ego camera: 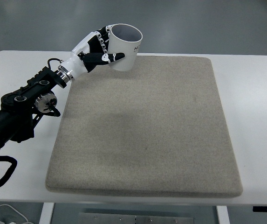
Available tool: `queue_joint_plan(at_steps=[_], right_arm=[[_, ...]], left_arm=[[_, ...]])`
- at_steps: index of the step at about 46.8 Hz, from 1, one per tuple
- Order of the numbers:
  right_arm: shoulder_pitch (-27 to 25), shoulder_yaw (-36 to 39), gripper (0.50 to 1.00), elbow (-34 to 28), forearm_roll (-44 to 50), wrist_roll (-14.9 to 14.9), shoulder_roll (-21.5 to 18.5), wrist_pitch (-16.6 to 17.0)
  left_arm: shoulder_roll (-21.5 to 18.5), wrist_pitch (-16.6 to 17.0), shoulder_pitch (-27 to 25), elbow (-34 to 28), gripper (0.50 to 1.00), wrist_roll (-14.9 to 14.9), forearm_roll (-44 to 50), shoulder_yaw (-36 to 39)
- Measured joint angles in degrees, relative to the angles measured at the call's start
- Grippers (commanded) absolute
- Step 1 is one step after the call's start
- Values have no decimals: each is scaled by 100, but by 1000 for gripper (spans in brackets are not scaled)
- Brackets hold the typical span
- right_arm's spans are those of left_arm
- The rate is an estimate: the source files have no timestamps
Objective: Upright white cup
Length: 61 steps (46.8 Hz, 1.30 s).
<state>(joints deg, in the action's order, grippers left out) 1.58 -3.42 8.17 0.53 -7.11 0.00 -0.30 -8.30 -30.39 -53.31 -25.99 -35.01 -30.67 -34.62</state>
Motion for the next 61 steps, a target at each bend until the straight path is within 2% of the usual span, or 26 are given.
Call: queue_joint_plan(at_steps=[14, 24, 31, 51, 55, 61], right_arm=[[2, 3, 930, 0, 0, 0, 0, -9], [0, 16, 930, 0, 0, 0, 0, -11], [0, 17, 930, 0, 0, 0, 0, 1], [-1, 17, 930, 0, -3, -1, 0, 13], [0, 17, 930, 0, -4, -1, 0, 13], [0, 8, 930, 0, -7, -1, 0, 22]], left_arm=[[269, 127, 234, 127, 589, 0, -8, -8], [613, 514, 251, 515, 589, 0, -8, -5], [691, 676, 306, 542, 591, 0, 3, -12], [708, 798, 513, 543, 606, 2, 123, -5], [708, 798, 513, 546, 621, 2, 122, 9], [707, 807, 514, 551, 688, 2, 116, 42]])
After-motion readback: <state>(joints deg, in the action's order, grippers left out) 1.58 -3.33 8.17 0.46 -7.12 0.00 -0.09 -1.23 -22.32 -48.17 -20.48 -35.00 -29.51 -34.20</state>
